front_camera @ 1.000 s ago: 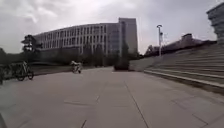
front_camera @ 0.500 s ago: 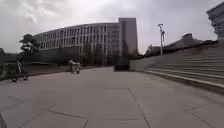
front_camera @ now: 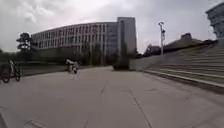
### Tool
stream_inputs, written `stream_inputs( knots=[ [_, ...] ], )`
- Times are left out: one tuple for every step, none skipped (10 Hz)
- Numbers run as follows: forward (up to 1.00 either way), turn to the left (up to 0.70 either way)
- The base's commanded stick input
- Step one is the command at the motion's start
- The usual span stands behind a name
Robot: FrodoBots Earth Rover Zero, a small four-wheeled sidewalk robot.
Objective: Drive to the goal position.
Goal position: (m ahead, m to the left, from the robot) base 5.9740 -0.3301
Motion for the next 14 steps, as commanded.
stream_inputs(
  knots=[
    [0.7, -0.04],
    [0.7, -0.04],
    [0.7, -0.04],
    [0.7, -0.04],
    [0.7, -0.04],
    [0.7, -0.04],
    [0.7, -0.04],
    [0.7, -0.04],
    [0.7, -0.04],
    [0.7, -0.04],
    [0.7, -0.04],
    [0.7, -0.04],
    [0.7, -0.04],
    [0.7, -0.04]
  ],
)
